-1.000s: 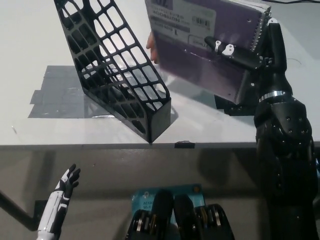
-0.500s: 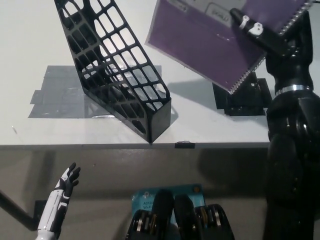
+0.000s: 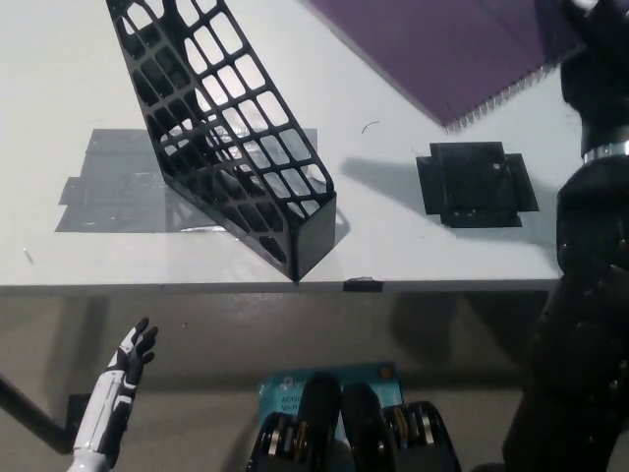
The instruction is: A person hands a notebook to the robot and the robot grabs it with its right hand and places it in the magazine stand kept in the centre of the desk infront of it.
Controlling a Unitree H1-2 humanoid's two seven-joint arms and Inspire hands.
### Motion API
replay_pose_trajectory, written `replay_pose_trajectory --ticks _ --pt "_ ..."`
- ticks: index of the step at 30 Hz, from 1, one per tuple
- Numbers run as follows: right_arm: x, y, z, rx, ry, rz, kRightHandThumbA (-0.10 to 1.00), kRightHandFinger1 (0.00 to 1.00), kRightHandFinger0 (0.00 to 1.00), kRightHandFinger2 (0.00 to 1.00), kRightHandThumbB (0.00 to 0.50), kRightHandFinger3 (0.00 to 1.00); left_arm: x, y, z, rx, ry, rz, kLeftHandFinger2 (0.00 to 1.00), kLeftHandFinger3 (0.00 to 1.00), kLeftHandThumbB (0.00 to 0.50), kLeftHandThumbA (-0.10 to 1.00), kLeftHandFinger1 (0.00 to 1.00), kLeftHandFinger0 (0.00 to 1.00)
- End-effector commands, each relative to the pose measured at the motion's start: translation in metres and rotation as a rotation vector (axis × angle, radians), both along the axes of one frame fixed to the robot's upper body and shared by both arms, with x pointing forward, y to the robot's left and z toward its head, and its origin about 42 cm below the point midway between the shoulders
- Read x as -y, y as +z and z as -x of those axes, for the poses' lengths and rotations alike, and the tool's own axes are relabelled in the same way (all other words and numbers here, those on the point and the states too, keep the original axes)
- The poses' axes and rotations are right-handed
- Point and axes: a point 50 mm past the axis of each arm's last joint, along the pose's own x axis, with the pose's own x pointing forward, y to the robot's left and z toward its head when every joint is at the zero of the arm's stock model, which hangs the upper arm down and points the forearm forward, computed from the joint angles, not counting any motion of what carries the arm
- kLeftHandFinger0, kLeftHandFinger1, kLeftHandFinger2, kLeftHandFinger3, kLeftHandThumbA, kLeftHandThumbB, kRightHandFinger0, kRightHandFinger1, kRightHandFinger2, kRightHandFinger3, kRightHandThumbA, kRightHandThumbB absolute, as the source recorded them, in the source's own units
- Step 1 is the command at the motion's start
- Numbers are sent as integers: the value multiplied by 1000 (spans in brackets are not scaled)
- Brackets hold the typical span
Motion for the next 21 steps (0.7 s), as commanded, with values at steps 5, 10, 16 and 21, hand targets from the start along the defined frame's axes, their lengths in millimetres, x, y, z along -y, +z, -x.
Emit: replay_pose_trajectory --ticks 5,10,16,21 --pt "-35 37 20 96 109 -78 997 0 0 0 23 0 -6 15 -6 69 -14 -21 1000 1000 500 1000 1000 1000" --pt "-52 40 19 84 127 -64 1000 0 0 0 0 0 -6 15 -8 68 -14 -22 1000 1000 500 1000 1000 1000" --pt "-72 36 13 56 113 -68 995 0 0 0 0 0 -6 16 -8 72 -15 -23 1000 1000 500 1000 1000 1000" --pt "-89 29 4 18 102 -63 983 0 0 0 0 0 -6 16 -7 69 -15 -28 1000 1000 500 1000 1000 1000"
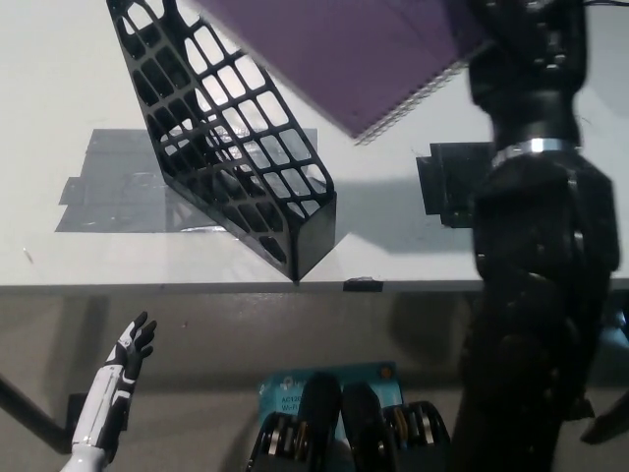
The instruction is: A person hands a notebook to the robot and the robot grabs it with its right hand and places it in the magazine stand kept in the centre of the desk infront of it.
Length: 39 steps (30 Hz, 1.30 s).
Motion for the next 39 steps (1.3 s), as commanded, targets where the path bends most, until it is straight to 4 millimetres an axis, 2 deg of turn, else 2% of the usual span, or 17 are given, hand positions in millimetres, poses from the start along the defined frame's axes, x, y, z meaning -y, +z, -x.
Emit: replay_pose_trajectory --ticks 1,9,16,23,32,35,39 --pt "-25 33 6 124 -13 -49 983 0 0 0 0 0 -5 13 -4 64 -14 -27 1000 1000 500 1000 1000 1000" --pt "-51 29 1 89 -17 -40 974 0 0 0 0 0 -4 14 -5 71 -17 -26 1000 1000 500 1000 1000 1000" --pt "-63 27 -1 65 -68 -38 959 0 0 0 0 0 -4 14 -5 71 -19 -26 1000 1000 500 1000 1000 1000" --pt "-60 31 -1 86 -85 -66 999 0 0 0 0 0 -4 15 -5 71 -19 -31 1000 1000 500 1000 1000 1000" --pt "-54 36 0 119 -76 -131 1000 0 0 0 0 0 -4 14 -4 66 -21 -27 1000 1000 500 1000 1000 1000" --pt "-49 39 1 126 -93 -153 1000 0 0 0 18 0 -4 13 -4 66 -23 -31 1000 1000 500 1000 1000 1000" --pt "-46 40 2 124 -112 -163 1000 0 0 0 3 0 -4 13 -4 67 -24 -36 1000 1000 500 1000 1000 1000"
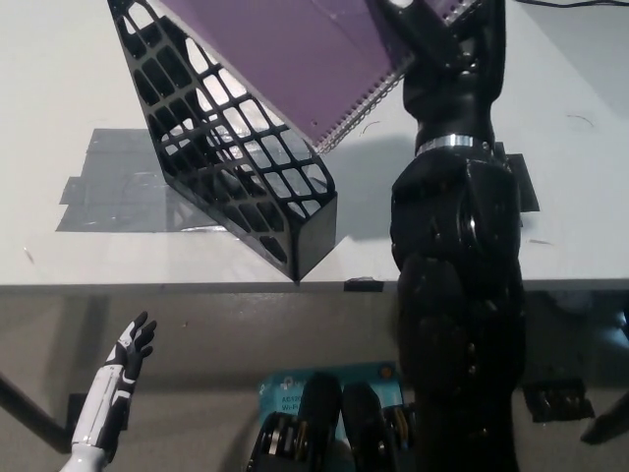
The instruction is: A person hands a notebook to the robot and the robot grabs it with its right hand and places it in the magazine stand kept in the centre of the desk infront of it.
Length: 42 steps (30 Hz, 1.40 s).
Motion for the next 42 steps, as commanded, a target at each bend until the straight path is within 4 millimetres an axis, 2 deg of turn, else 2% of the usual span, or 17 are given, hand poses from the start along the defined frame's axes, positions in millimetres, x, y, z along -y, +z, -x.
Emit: replay_pose_trajectory --ticks 1,7,10,17,27,42 --pt "-11 55 22 213 12 -138 998 0 0 0 2 0 -3 13 -4 68 -21 -33 1000 1000 500 1000 1000 1000" --pt "-14 52 20 205 -1 -138 984 0 0 0 15 0 -3 14 -4 67 -21 -29 1000 1000 500 1000 1000 1000" --pt "-16 49 20 194 -13 -131 980 0 0 0 0 0 -3 14 -4 69 -22 -31 1000 1000 500 1000 1000 1000" --pt "-21 36 22 161 -14 -117 976 0 0 0 0 0 -1 10 3 57 -31 -33 1000 1000 500 1000 1000 1000" --pt "-32 28 18 160 -56 -112 945 0 0 0 0 0 -1 11 1 64 -28 -47 1000 1000 500 1000 1000 1000" --pt "-42 18 11 158 -130 -47 1000 0 0 0 0 0 -1 14 0 73 -35 -51 1000 1000 500 1000 1000 1000"
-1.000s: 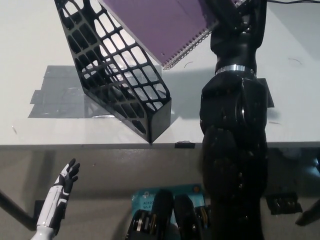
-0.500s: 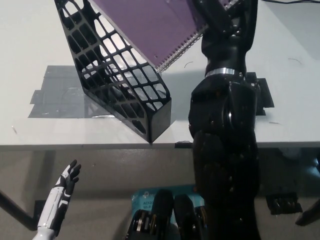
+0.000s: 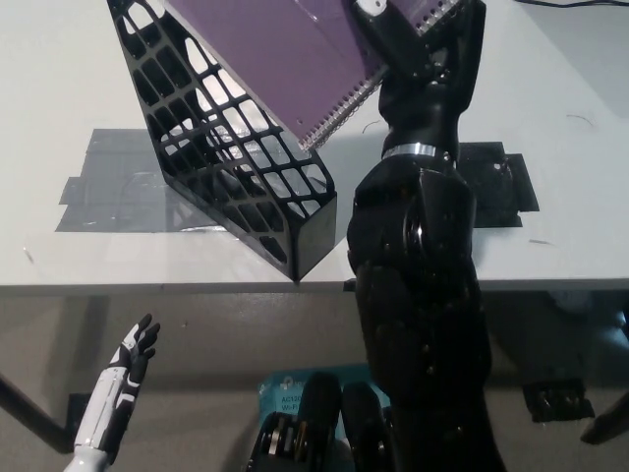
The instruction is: A person hands a notebook to the robot and the robot grabs it with its right hand and places it in the magazine stand kept in the centre of the desk infront of it.
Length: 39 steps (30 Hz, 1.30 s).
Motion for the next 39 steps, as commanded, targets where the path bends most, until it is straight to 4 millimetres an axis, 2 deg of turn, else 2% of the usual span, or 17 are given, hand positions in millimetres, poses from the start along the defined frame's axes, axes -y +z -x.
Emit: replay_pose_trajectory --ticks 1,12,20,29,35,38,39 --pt "-14 30 13 161 -30 -61 1000 0 0 0 0 0 -3 14 -2 73 -23 -25 1000 1000 500 1000 1000 1000" --pt "-18 21 12 143 -40 -41 1000 0 0 0 0 0 -3 16 -4 79 -22 -34 1000 1000 500 1000 1000 1000" --pt "-26 7 13 140 -23 -18 998 0 0 0 0 0 -4 18 -6 84 -24 -41 1000 1000 500 1000 1000 1000" --pt "-42 -5 19 137 44 -5 990 0 0 0 0 0 -5 20 -8 86 -37 -33 1000 1000 500 1000 1000 1000" --pt "-52 -10 21 131 66 15 946 0 0 0 9 0 -5 21 -11 87 -42 -29 1000 1000 500 1000 1000 1000" --pt "-55 -13 20 113 70 25 953 0 0 0 1 91 -5 20 -11 86 -43 -25 1000 1000 500 1000 1000 1000" --pt "-57 -15 19 115 68 36 963 0 0 13 0 165 -5 20 -11 85 -43 -25 1000 1000 500 1000 1000 1000"
